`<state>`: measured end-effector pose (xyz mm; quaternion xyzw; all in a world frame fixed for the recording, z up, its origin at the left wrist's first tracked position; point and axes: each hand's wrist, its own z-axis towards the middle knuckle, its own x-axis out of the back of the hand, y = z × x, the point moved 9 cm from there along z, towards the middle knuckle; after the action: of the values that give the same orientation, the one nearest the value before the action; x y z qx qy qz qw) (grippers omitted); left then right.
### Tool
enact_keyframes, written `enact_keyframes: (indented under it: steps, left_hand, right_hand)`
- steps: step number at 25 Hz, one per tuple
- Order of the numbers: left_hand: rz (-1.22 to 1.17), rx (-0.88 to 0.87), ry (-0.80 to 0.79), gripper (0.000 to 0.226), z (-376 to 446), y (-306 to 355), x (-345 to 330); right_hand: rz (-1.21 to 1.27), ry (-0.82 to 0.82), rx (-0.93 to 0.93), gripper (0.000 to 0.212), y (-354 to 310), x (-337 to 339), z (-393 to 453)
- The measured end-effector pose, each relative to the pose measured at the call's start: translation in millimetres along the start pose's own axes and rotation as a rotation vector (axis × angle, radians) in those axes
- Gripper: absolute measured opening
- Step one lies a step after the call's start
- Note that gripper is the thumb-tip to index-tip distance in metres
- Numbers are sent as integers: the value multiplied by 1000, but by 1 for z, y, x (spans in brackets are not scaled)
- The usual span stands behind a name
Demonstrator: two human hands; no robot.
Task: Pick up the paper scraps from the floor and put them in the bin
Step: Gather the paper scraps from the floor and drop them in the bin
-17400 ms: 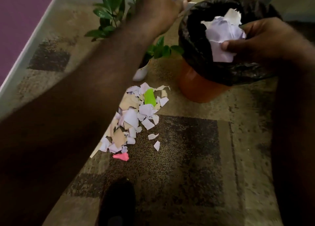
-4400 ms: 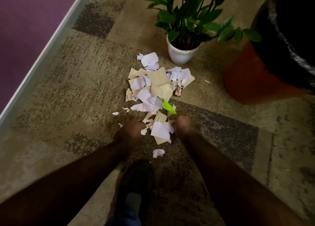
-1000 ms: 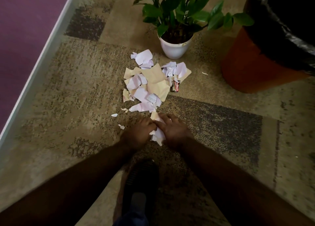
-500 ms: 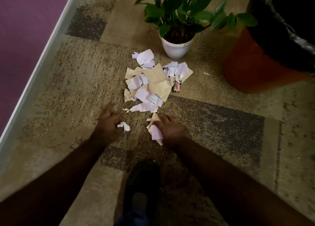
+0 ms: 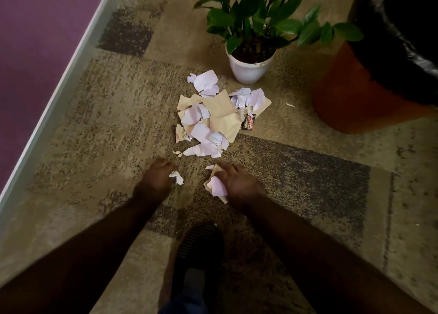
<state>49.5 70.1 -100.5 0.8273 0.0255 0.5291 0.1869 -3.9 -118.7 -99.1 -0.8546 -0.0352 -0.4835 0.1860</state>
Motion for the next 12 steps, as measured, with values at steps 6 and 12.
enact_keyframes:
  steps: [6, 12]
  left_hand:
    - [35, 42, -19, 24, 10, 1, 0]
    - [-55, 81, 55, 21, 15, 2, 11]
  right_hand:
    - [46, -74, 49, 59, -4, -4, 0]
    - [301, -151, -72, 26, 14, -1, 1]
